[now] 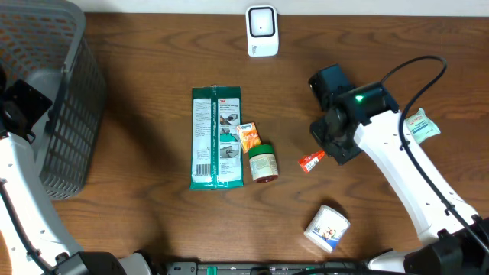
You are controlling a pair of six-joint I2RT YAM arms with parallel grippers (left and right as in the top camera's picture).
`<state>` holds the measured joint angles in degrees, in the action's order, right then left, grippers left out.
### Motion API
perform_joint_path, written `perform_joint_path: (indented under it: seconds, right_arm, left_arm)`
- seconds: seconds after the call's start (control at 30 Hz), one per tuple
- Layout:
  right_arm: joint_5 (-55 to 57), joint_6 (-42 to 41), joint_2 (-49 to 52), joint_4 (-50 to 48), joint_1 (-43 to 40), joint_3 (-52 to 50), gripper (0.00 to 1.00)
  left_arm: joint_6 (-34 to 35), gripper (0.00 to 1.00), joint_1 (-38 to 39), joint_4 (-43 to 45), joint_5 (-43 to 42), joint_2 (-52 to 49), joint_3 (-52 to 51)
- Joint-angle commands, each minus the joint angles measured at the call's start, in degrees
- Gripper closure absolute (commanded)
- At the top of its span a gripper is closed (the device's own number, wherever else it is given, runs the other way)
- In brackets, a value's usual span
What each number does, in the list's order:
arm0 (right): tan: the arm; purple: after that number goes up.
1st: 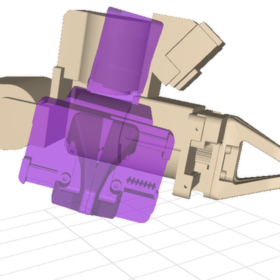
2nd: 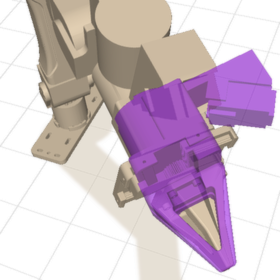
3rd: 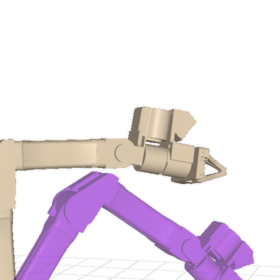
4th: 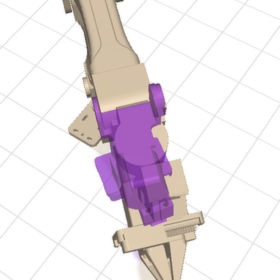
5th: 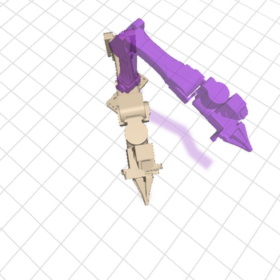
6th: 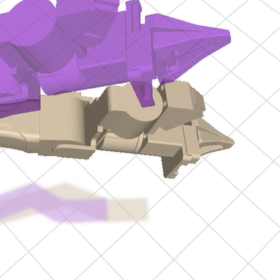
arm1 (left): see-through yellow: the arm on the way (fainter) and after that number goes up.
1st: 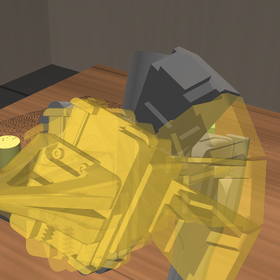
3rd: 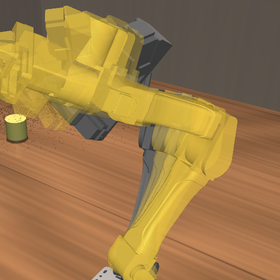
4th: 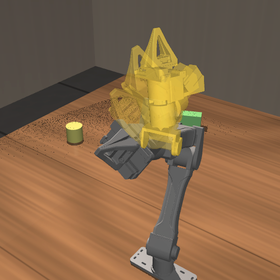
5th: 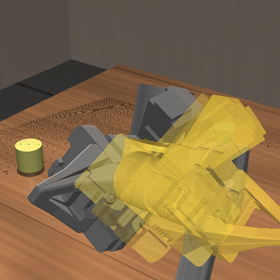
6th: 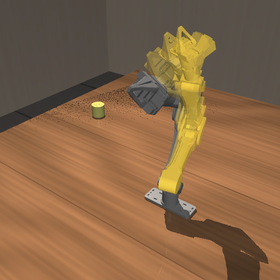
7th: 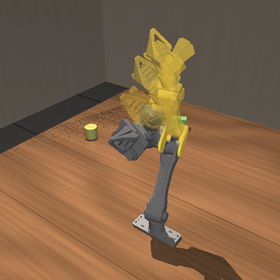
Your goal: Scan the item barcode
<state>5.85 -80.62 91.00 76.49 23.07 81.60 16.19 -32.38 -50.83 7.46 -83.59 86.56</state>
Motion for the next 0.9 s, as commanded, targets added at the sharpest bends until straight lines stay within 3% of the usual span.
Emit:
perform_joint_path:
  seconds: [0.0, 0.6, 0.87]
  right_arm:
    - [0.94, 1.49, -0.72, 0.09, -1.66, 0.09, 0.99]
    - [1.40, 26.49, -0.68, -3.52, -6.27, 0.09, 0.99]
    - [0.74, 26.95, -0.68, -3.45, -6.27, 0.09, 0.99]
  left_arm:
    - [-0.72, 0.07, -0.17, -0.15, 0.33, -0.44, 0.76]
    - [-0.72, 0.07, -0.17, -0.15, 0.33, -0.44, 0.76]
    - [-0.72, 0.06, -0.17, -0.15, 0.33, -0.44, 0.76]
